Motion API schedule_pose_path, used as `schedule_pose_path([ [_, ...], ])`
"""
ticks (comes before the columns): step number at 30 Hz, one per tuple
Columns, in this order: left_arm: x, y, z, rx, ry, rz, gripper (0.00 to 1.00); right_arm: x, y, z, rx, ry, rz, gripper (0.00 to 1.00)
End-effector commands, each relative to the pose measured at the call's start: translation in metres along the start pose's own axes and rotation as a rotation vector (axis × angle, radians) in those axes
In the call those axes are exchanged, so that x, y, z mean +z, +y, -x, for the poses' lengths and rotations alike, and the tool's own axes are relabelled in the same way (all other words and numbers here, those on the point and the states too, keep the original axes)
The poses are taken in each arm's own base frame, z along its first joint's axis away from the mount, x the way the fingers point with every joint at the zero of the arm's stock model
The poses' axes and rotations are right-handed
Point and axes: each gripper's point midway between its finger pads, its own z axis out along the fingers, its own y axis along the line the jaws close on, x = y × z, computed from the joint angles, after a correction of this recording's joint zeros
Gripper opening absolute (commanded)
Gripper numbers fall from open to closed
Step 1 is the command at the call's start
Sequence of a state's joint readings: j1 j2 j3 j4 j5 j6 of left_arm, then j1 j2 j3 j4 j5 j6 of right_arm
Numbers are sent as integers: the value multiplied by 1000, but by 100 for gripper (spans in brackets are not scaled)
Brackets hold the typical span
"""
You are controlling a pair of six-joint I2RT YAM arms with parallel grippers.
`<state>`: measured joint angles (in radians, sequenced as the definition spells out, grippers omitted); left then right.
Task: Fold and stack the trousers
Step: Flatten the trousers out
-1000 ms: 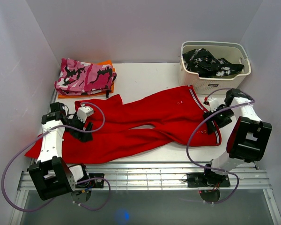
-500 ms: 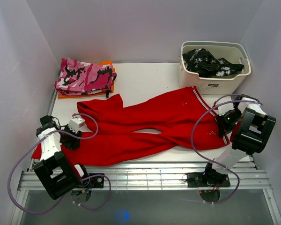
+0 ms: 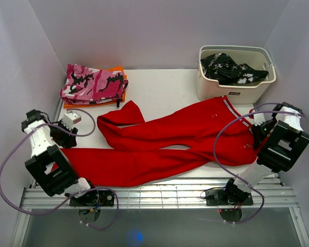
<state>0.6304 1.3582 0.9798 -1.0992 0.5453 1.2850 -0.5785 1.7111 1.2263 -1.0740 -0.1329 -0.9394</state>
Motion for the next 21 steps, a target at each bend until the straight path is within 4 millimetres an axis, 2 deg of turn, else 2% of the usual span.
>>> schedule_pose_path([
  [1,-12,19,9,23,-1,-67,61,5,6,-4,-30,20,45,8],
  [2,-13,23,4,24,15,-86,70,5,4,-3,-30,21,44,8],
  [3,-12,37,-1,41,37,-93,72,4,2,-1,-29,19,38,8],
  [4,-10,40,-5,50,50,-104,73,3,1,-1,-26,19,38,8],
  [7,0,44,-17,103,80,-138,74,2,-1,-1,-20,27,34,8],
  [12,21,62,-45,203,162,-92,76,-1,-4,-1,-13,41,30,8],
  [17,37,92,-56,234,191,-35,77,-6,-3,0,-4,47,37,8],
  [20,47,101,-63,258,201,-7,78,-6,-2,1,-4,46,46,8],
  [21,52,94,-68,261,207,-17,78,-6,-1,0,-3,48,49,8],
])
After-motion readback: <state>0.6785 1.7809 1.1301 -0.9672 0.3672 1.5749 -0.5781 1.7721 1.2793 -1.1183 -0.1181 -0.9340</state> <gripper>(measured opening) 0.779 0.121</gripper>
